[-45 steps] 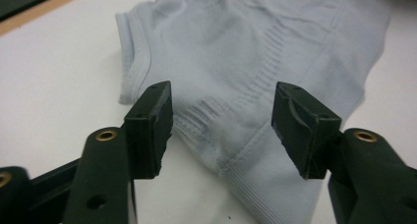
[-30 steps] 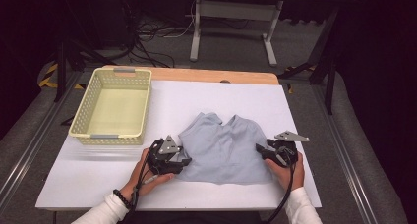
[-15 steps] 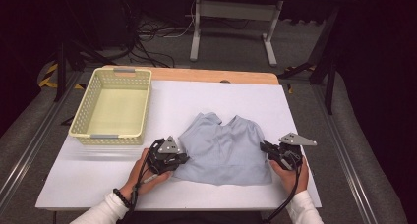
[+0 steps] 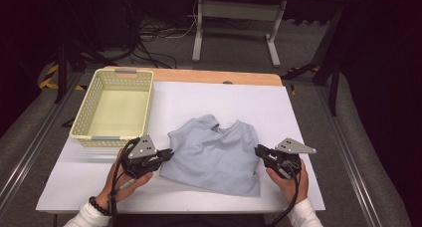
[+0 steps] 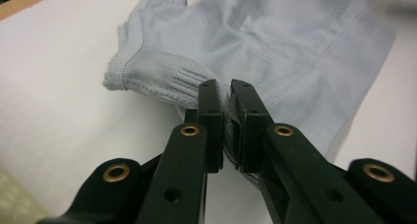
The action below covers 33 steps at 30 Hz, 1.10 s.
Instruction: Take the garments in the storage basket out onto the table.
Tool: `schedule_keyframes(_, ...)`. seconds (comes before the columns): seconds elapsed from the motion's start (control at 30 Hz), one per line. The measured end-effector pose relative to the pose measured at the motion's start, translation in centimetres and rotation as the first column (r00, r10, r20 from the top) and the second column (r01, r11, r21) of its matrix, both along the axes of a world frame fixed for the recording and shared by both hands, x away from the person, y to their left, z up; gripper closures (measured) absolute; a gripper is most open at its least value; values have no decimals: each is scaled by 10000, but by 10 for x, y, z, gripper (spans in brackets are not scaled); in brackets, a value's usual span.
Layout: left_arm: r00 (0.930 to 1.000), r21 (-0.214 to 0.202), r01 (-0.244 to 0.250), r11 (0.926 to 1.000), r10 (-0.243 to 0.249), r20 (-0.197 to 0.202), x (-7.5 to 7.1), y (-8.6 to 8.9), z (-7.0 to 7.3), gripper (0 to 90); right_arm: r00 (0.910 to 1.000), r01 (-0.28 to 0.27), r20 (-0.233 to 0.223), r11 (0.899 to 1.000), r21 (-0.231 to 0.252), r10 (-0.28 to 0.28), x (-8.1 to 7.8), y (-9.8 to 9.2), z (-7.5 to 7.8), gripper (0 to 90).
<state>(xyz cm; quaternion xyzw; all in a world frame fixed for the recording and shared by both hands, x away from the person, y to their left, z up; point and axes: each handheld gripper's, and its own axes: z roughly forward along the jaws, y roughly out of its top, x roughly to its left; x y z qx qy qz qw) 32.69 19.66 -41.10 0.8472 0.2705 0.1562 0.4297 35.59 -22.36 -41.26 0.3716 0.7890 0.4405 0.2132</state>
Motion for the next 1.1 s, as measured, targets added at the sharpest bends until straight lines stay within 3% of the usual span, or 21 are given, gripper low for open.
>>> schedule_keyframes(0.03,9999,90,37,10000,-36,-101,-2,2,-4,841,10000,82,51,9999,84,-82,3,1,0,725)
schedule_keyframes(0.23,9996,322,92,9994,-83,-287,-4,0,-15,838,9972,430,590,9985,326,-449,17,5,11,599)
schedule_keyframes(0.27,9993,476,125,9988,-108,-348,-2,-2,-20,839,9957,522,756,9984,194,-536,29,9,16,546)
schedule_keyframes(0.3,9993,476,125,9988,-108,-348,-2,-2,-20,839,9957,522,756,9984,194,-536,29,9,16,546)
schedule_keyframes(0.37,9991,537,203,9984,-182,-385,0,-4,-25,839,9946,700,783,9975,-133,-688,44,15,16,498)
schedule_keyframes(0.43,9986,697,239,9973,-205,-495,1,-6,-29,838,9955,838,446,9965,32,-839,71,19,10,436)
schedule_keyframes(0.47,9987,759,249,9968,-215,-462,2,-8,-31,838,9955,838,446,9965,32,-839,71,19,10,436)
schedule_keyframes(0.6,9983,874,348,9956,-305,-496,4,-11,-34,837,9946,898,-533,9959,146,-889,103,23,-5,391)
schedule_keyframes(0.67,9977,926,402,9949,-349,-584,5,-14,-37,837,9907,950,-960,9953,-192,-964,114,25,-14,385)
schedule_keyframes(0.73,9965,1074,531,9928,-458,-693,6,-18,-41,837,9856,859,-1447,9962,-149,-871,121,27,-22,419)
schedule_keyframes(0.77,9957,1288,614,9898,-517,-775,6,-21,-45,837,9818,499,-1810,9977,-464,-575,125,31,-29,459)
schedule_keyframes(0.9,9954,1327,634,9891,-532,-790,7,-24,-47,836,9742,124,-2241,9974,-711,-281,125,36,-36,549)
schedule_keyframes(0.93,9951,1275,640,9898,-538,-825,8,-23,-47,836,9745,45,-2227,9950,-1002,-268,123,39,-40,616)
schedule_keyframes(0.97,9951,1275,640,9898,-538,-825,8,-23,-47,836,9745,45,-2227,9950,-1002,-268,123,39,-40,616)
schedule_keyframes(1.1,9947,1105,611,9920,-513,-896,9,-22,-49,836,9779,-319,-2090,9925,-1184,64,117,38,-39,759)
